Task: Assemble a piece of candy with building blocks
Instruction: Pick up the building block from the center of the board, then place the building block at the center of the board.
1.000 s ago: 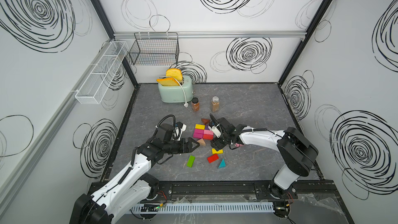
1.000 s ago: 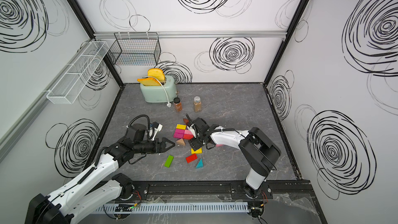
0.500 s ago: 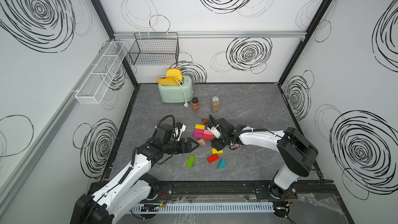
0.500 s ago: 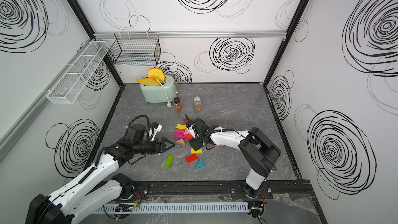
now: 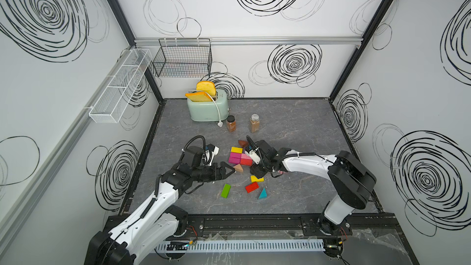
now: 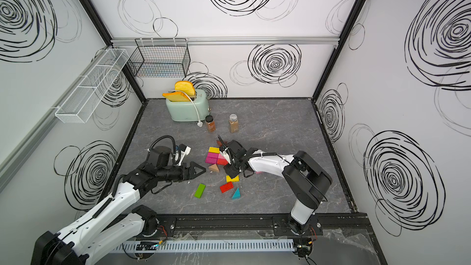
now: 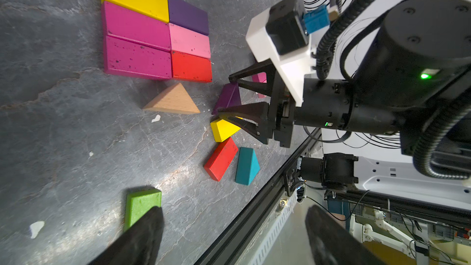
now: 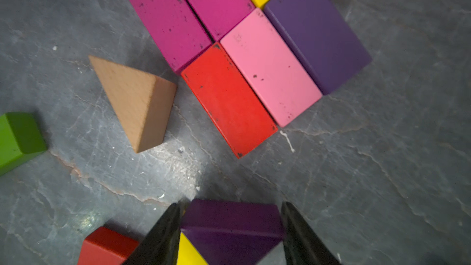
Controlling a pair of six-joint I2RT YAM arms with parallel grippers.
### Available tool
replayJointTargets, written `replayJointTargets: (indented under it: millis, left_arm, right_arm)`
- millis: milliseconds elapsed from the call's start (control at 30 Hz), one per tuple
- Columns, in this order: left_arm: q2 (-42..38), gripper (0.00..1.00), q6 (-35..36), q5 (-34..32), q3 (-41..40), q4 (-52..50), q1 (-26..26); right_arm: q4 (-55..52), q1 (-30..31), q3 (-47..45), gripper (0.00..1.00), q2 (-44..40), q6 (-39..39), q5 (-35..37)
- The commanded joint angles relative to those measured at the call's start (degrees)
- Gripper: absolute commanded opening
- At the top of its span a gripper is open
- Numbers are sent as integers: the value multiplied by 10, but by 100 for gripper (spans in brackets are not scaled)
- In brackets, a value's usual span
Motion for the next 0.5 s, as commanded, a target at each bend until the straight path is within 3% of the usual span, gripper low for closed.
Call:
replayJointTargets:
  millis: [0,267,467]
  left_arm:
    - [-4,91,-2,9,-8,22,5]
    - [-11,91,4,2,2,13,5]
    - [-6,91,11,11,9,12,6]
  right_arm:
    - [-12,-15,-9,46,-19,18,20]
    - [-2,-101,-10,43,-39,45,36]
    - [8,-166,27,42,-3,47,44]
